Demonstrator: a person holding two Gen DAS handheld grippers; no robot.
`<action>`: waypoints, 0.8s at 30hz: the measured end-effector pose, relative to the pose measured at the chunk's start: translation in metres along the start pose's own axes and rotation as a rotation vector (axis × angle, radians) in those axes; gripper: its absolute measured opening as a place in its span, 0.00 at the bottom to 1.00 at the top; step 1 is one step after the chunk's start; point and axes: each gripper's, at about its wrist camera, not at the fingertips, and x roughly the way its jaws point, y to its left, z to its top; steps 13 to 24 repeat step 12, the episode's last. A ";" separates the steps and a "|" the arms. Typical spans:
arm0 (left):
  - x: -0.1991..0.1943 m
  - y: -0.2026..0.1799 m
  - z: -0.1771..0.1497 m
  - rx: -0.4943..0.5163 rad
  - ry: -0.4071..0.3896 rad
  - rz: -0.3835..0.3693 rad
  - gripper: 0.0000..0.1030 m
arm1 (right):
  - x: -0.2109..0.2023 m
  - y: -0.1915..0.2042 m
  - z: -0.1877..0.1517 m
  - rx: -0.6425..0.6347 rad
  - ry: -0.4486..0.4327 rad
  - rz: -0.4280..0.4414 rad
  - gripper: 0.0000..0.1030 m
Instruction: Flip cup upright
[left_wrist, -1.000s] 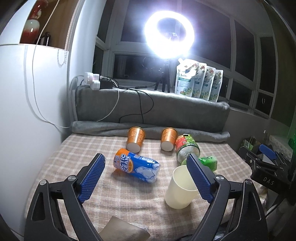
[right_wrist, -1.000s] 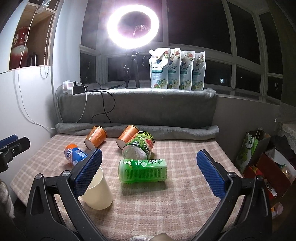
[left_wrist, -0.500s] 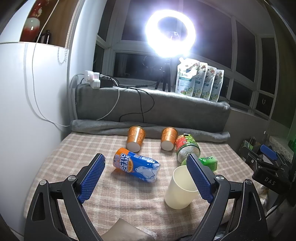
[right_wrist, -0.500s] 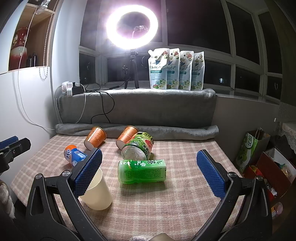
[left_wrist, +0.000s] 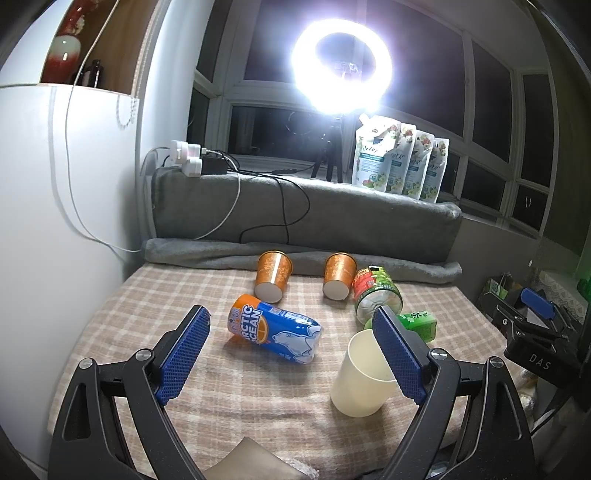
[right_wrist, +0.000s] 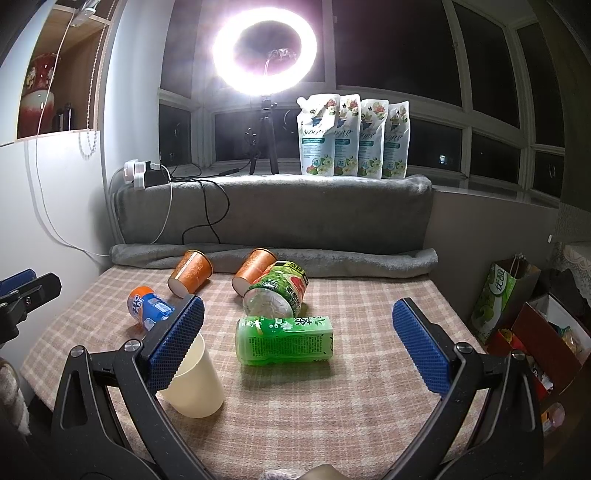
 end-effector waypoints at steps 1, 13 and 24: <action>0.000 0.000 0.000 -0.001 0.000 0.000 0.87 | 0.000 0.000 0.000 0.000 0.002 0.001 1.00; 0.003 0.004 0.000 0.001 0.000 0.009 0.87 | 0.002 0.000 -0.002 -0.001 0.007 0.001 1.00; 0.003 0.004 0.000 0.001 0.000 0.009 0.87 | 0.002 0.000 -0.002 -0.001 0.007 0.001 1.00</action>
